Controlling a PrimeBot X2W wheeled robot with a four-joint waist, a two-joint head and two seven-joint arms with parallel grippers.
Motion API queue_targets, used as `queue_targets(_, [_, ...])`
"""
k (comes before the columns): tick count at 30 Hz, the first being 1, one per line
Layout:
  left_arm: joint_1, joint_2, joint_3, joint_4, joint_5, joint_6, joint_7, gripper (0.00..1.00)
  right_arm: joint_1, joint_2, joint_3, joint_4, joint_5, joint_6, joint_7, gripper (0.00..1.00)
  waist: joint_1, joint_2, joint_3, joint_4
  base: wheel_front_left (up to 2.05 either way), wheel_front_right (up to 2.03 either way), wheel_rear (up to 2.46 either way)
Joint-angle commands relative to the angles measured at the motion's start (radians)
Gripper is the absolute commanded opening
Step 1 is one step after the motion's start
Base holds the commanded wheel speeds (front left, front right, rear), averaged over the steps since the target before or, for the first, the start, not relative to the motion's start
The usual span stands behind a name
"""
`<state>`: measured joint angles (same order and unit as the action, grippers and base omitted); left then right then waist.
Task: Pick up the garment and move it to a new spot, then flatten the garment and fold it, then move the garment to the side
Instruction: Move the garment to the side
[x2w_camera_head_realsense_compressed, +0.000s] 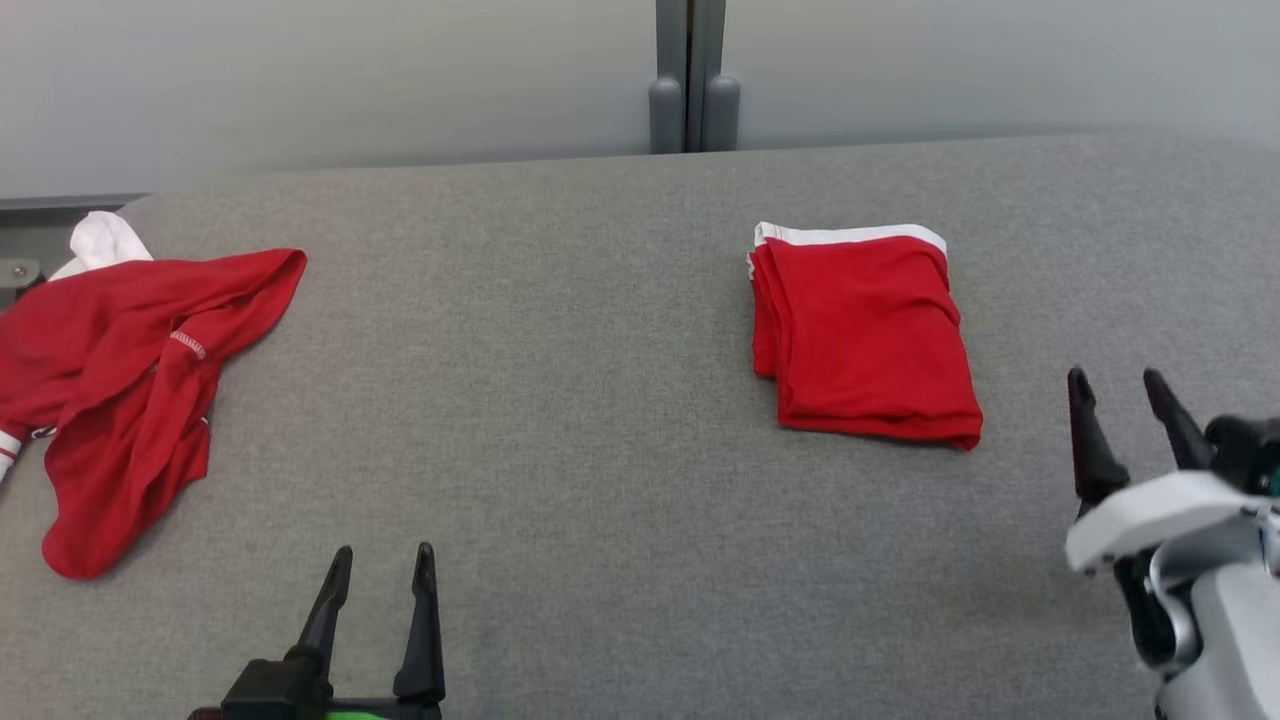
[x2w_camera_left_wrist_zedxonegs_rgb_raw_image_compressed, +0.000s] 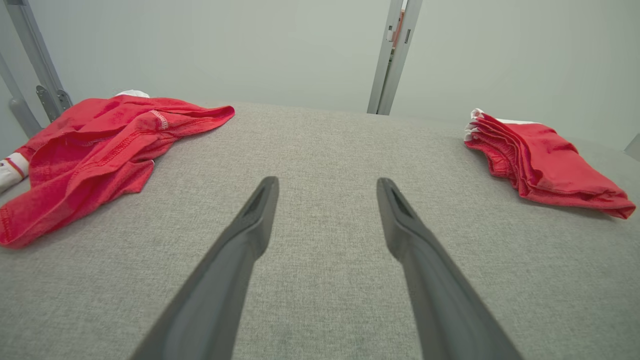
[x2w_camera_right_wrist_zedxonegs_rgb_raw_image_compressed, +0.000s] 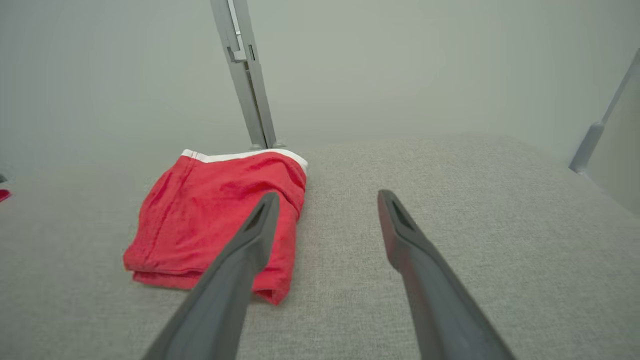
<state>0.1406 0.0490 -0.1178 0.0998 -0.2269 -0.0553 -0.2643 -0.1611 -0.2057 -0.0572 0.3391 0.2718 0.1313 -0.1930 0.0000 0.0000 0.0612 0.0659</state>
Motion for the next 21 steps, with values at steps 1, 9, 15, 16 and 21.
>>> queue_targets(1, [-0.024, 0.003, -0.005, -0.001, 0.004, -0.006, 0.0, 1.0, -0.07, 0.001, -0.014, 0.028, 0.031, -0.001, 0.057, 1.0, 0.0, 0.0, 0.058, 0.015, 0.0, 0.0, 0.0])
queue_targets(9, [-0.09, 0.003, -0.054, 0.015, -0.018, -0.008, 0.0, 1.0, -0.339, 0.002, -0.064, 0.246, 0.045, -0.001, 0.358, 1.0, 0.0, 0.0, 0.156, 0.072, 0.0, 0.0, 0.0])
queue_targets(15, [-0.118, 0.003, -0.082, 0.022, -0.04, 0.005, 0.0, 1.0, -0.436, 0.039, -0.097, 0.387, 0.036, -0.001, 0.411, 1.0, 0.0, 0.0, 0.186, 0.112, 0.0, 0.0, 0.0])
queue_targets(16, [-0.121, 0.003, -0.087, 0.023, -0.041, 0.005, 0.0, 1.0, -0.448, 0.041, -0.107, 0.411, 0.037, -0.001, 0.412, 1.0, 0.0, 0.0, 0.188, 0.116, 0.0, 0.0, 0.0])
queue_targets(21, [-0.127, 0.003, -0.097, 0.027, -0.045, 0.009, 0.0, 1.0, -0.485, 0.067, -0.156, 0.521, 0.044, -0.001, 0.431, 1.0, 0.0, 0.0, 0.191, 0.124, 0.0, 0.0, 0.0])
